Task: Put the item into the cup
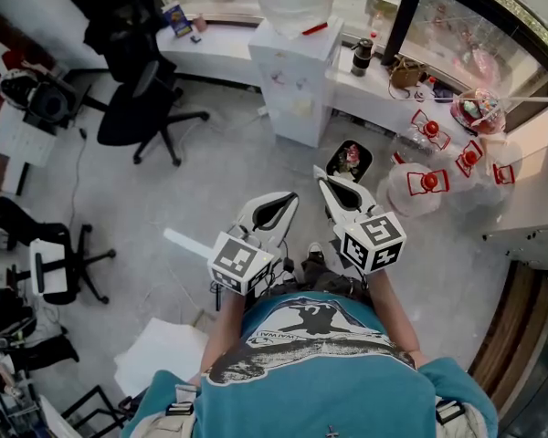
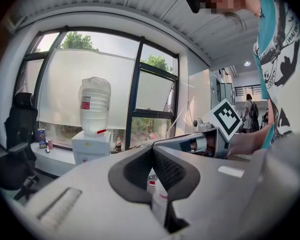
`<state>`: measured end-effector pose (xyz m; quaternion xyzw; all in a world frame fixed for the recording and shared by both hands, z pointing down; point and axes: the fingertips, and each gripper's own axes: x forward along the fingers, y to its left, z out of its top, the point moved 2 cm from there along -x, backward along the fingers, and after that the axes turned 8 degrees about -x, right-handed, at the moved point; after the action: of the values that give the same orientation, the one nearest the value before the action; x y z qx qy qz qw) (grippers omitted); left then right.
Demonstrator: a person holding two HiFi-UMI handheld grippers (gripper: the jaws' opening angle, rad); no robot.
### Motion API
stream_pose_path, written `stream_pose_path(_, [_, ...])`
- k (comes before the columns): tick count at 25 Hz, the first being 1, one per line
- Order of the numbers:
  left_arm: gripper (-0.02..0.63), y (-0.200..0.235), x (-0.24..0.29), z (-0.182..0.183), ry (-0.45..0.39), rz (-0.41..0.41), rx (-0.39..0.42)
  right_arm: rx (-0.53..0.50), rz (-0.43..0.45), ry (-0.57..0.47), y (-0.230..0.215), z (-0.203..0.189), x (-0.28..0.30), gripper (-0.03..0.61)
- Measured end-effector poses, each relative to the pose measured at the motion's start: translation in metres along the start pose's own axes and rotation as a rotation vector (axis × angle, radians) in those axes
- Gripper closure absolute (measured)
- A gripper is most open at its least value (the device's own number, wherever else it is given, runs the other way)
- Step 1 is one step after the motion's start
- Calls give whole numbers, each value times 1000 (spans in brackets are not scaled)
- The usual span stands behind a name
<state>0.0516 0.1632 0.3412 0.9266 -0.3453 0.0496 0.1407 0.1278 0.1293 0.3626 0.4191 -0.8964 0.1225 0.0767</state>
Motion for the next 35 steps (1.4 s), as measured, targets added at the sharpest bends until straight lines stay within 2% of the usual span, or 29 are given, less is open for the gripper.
stream_pose_path(12, [598,2,48,12,6,40,20,15,46,13,-48,2,12,565])
stream_pose_path(24, [598,6,60,11,66,82,32,74,74,14,-63,-5,25,565])
stream_pose_path(30, [598,22,67,17,69,65,37,96,56,11,-70,-4,39,565])
stream_pose_path(35, [598,56,72,18,68,53,26,104,27,18,-77,-4,63,565])
